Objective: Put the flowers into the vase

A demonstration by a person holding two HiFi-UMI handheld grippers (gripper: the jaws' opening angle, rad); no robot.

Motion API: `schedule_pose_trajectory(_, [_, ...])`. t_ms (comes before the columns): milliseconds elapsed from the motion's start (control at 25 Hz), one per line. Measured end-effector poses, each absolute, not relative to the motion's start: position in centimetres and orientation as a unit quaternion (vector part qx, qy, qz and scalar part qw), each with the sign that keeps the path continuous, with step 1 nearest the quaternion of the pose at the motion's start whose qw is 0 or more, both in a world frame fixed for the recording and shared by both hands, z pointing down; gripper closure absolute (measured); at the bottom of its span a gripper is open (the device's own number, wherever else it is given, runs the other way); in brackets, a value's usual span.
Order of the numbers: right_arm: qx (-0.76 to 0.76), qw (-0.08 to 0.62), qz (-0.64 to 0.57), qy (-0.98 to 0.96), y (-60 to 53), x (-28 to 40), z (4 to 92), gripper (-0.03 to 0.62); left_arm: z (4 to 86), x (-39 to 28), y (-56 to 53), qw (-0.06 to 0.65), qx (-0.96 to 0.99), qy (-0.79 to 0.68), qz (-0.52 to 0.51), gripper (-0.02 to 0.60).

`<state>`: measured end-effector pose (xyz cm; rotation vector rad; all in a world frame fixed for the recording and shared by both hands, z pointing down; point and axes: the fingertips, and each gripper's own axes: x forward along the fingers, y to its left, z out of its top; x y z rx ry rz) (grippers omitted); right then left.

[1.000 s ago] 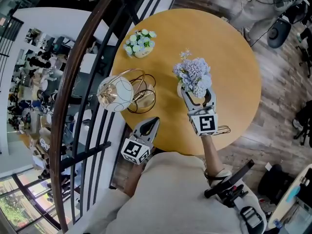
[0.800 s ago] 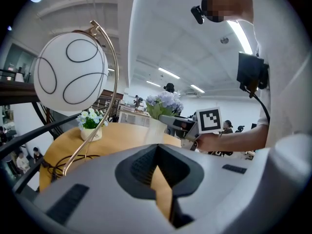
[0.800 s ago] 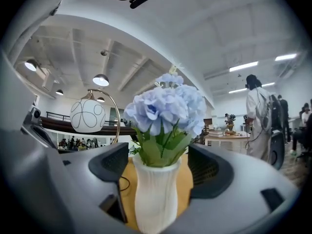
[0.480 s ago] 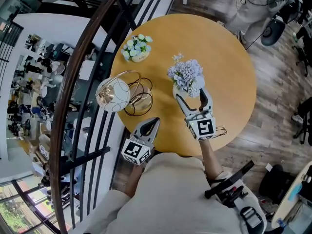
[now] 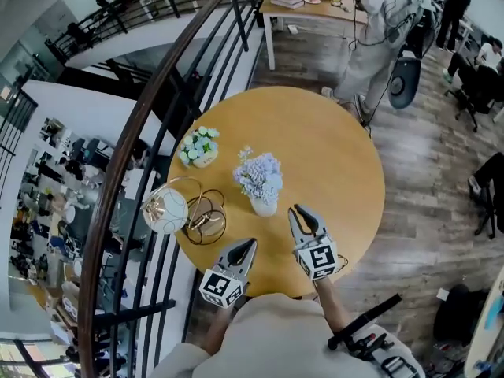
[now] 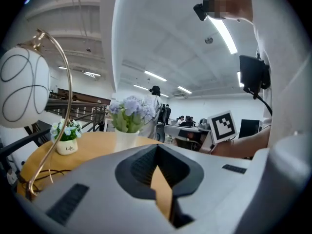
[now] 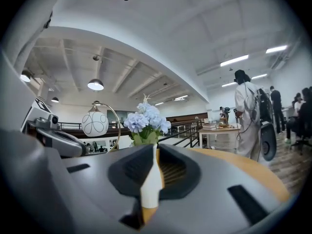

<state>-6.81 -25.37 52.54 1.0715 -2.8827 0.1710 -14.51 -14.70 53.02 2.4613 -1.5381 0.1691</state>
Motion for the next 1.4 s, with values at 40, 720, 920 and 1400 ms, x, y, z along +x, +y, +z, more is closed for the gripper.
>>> schedule_pose_trajectory(40, [0.334, 0.033, 0.061, -0.940, -24.6, -6.3, 52.9, 0.585, 53.3, -13.6, -14.3, 0.120, 0.842, -0.523, 0.060, 0.574])
schedule_pose_trajectory(720, [0.338, 0.012, 0.090, -0.937, -20.5, -0.9, 54.6, 0.586, 53.5, -8.3, -13.1, 0.091, 0.882, -0.458, 0.067, 0.575])
schedule_pose_trajectory(920, [0.339, 0.018, 0.091, -0.936, -16.6, -1.7, 54.6, 0.586, 53.5, -8.6, -9.4, 0.089, 0.884, -0.455, 0.056, 0.575])
schedule_pose_trajectory(1400, [0.377, 0.034, 0.070, -0.923, -4.5, -4.0, 53.2, 0.586, 51.7, -11.0, 1.3, 0.064, 0.903, -0.424, 0.027, 0.575])
